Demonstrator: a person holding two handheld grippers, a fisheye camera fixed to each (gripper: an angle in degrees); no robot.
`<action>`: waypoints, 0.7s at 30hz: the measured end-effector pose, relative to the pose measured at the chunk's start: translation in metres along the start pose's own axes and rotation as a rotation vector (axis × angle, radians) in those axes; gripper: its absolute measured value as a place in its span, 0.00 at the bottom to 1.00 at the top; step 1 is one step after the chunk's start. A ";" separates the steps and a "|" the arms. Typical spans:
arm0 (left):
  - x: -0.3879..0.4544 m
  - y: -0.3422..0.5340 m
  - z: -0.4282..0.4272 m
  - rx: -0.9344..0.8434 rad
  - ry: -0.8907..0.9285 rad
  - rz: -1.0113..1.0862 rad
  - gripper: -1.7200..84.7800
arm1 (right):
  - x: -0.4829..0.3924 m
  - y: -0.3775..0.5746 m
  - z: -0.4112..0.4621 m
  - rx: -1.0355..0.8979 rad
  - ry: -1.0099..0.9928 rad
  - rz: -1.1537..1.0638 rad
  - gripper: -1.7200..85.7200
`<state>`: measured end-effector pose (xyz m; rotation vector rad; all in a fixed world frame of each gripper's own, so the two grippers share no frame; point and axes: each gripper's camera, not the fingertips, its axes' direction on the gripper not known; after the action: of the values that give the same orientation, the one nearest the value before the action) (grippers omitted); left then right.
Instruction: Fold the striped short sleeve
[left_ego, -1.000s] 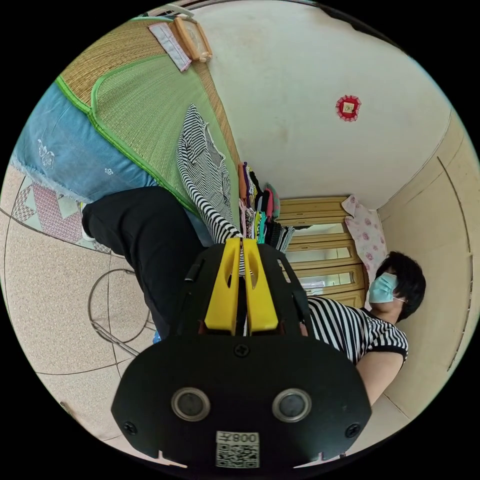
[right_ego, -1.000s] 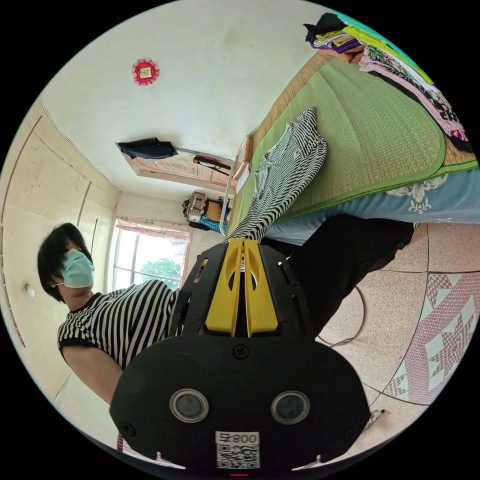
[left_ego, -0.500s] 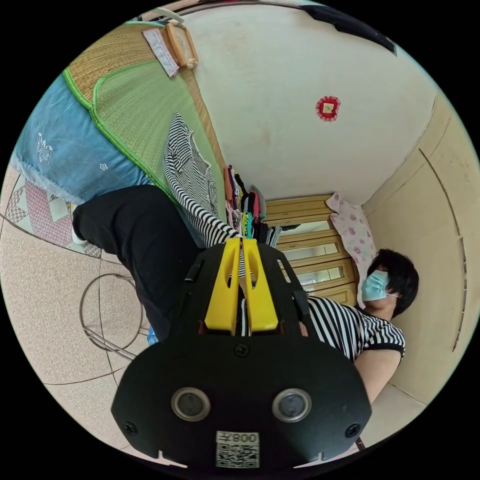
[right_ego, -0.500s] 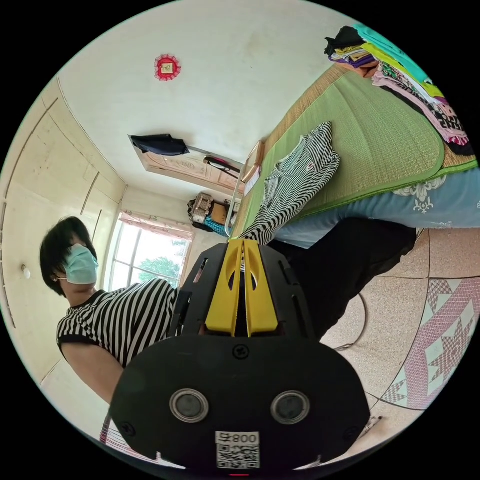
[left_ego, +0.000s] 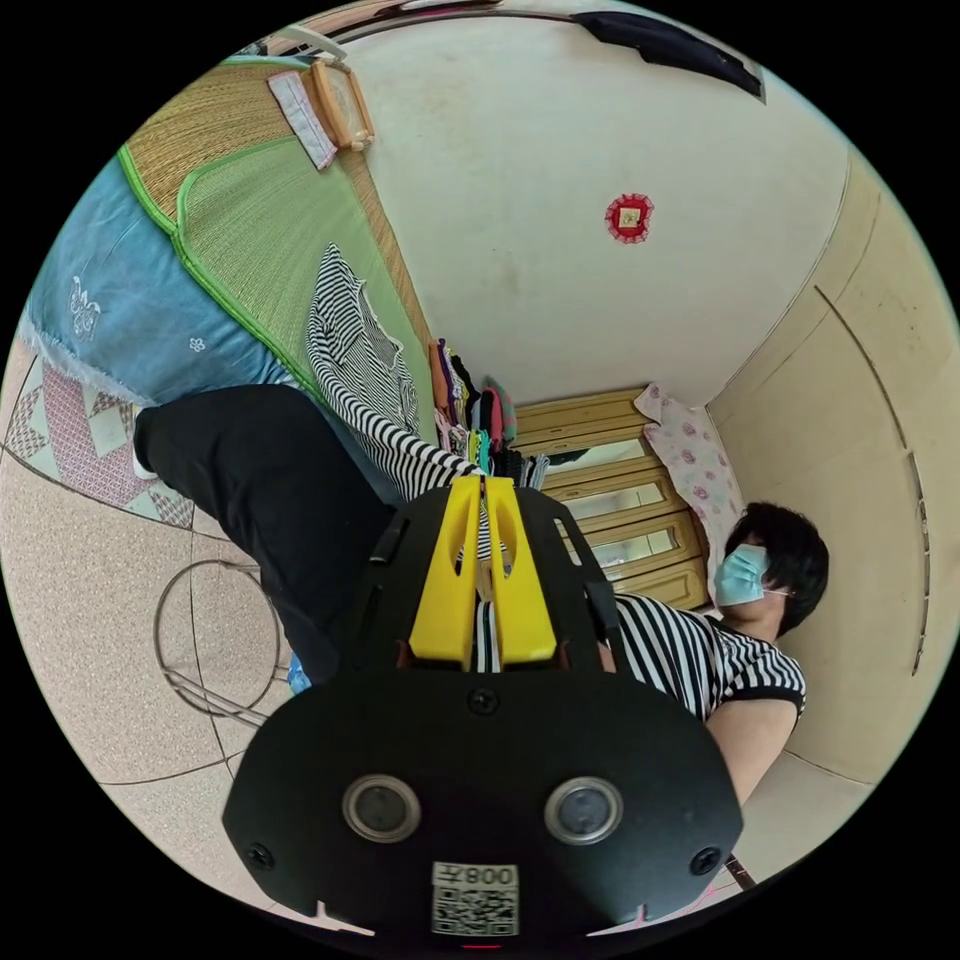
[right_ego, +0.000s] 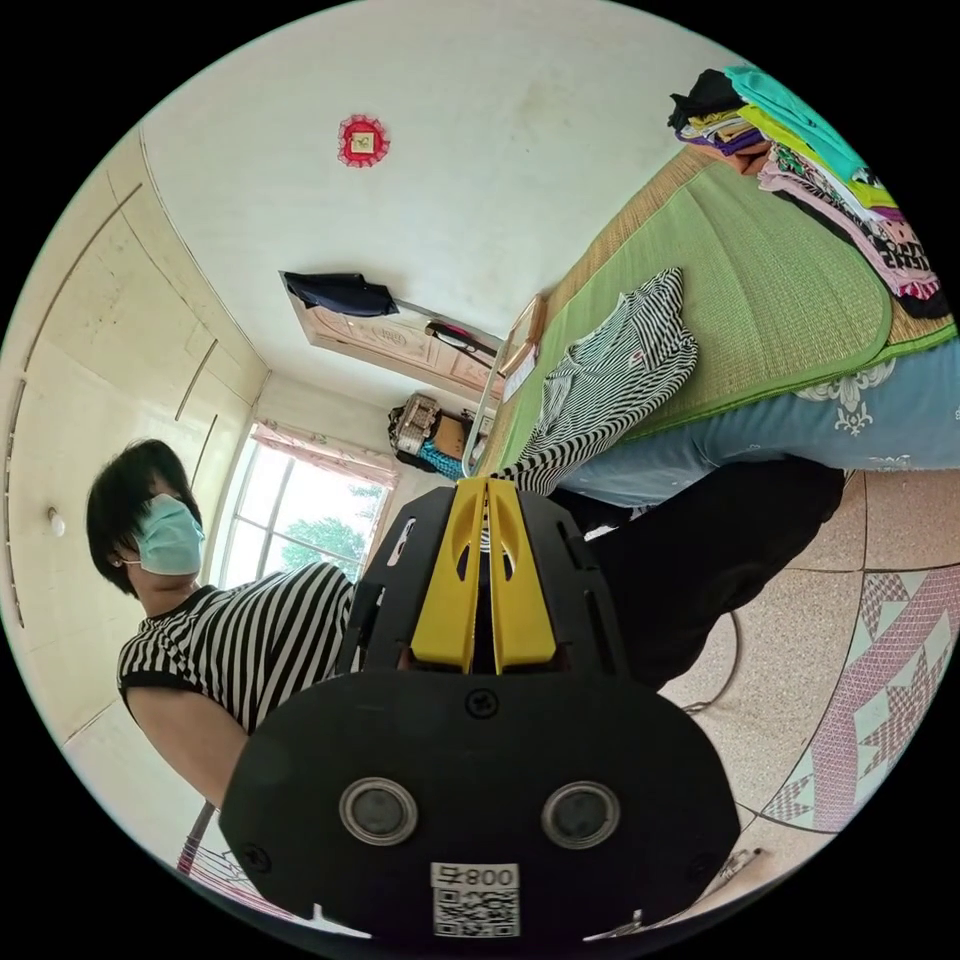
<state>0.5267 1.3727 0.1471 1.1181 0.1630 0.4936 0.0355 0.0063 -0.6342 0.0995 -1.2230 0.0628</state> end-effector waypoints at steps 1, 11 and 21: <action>-0.001 -0.002 0.001 0.001 0.001 0.001 0.03 | 0.001 0.000 0.000 0.001 0.001 0.000 0.02; -0.014 -0.042 0.023 -0.014 0.007 0.020 0.03 | 0.020 -0.018 0.005 0.008 0.011 0.008 0.02; -0.038 -0.120 0.060 -0.005 0.013 0.019 0.03 | 0.048 -0.079 0.015 0.033 0.034 0.013 0.02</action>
<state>0.5511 1.2650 0.0615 1.1129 0.1621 0.5179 0.0456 -0.0738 -0.5870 0.1190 -1.1892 0.0952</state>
